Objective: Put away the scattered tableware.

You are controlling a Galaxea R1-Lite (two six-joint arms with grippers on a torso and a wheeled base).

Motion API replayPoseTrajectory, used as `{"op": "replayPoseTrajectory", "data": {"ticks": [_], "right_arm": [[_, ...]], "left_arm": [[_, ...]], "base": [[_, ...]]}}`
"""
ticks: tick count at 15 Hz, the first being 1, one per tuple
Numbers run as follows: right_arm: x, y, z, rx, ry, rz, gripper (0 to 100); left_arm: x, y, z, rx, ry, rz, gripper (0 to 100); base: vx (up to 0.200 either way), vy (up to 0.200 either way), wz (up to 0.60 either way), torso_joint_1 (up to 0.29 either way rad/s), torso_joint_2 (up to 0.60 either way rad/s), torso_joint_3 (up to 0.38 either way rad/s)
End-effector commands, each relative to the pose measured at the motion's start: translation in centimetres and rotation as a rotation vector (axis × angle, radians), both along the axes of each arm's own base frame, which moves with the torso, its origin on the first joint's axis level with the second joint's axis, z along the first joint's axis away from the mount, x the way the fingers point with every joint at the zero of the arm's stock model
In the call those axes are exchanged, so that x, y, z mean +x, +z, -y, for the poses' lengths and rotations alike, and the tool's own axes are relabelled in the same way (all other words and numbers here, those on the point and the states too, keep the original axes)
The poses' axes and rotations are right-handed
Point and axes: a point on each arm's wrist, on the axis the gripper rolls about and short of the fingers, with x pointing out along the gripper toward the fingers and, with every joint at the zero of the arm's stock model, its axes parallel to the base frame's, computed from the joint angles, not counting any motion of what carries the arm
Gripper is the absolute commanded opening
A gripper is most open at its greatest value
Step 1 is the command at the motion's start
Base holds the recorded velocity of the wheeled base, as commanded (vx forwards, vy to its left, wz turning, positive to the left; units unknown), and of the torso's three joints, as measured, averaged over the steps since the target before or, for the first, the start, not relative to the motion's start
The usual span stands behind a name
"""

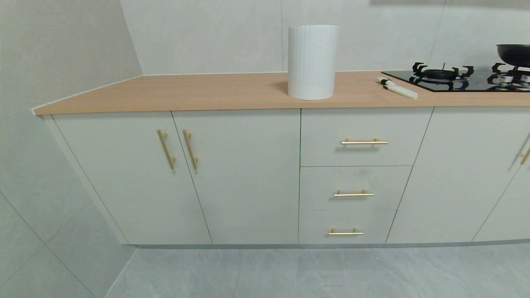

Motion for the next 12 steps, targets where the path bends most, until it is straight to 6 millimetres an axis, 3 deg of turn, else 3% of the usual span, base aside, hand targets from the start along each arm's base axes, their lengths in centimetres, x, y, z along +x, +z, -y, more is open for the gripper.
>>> {"op": "replayPoseTrajectory", "data": {"ticks": [1,6,12], "right_arm": [[0.05,-0.03,0.0,0.002,0.001,-0.011,100],[0.01,-0.04,0.0,0.003,0.0,-0.006,100],[0.01,-0.04,0.0,0.005,-0.002,-0.006,100]], "left_arm": [[0.0,0.01,0.0,0.0,0.0,0.001,100],[0.0,0.01,0.0,0.003,0.0,0.0,100],[0.0,0.01,0.0,0.0,0.0,0.001,100]], "base": [[0.0,0.0,0.0,0.0,0.0,0.0],[0.0,0.0,0.0,0.0,0.0,0.0],[0.2,0.0,0.0,0.004,0.0,0.0]]}}
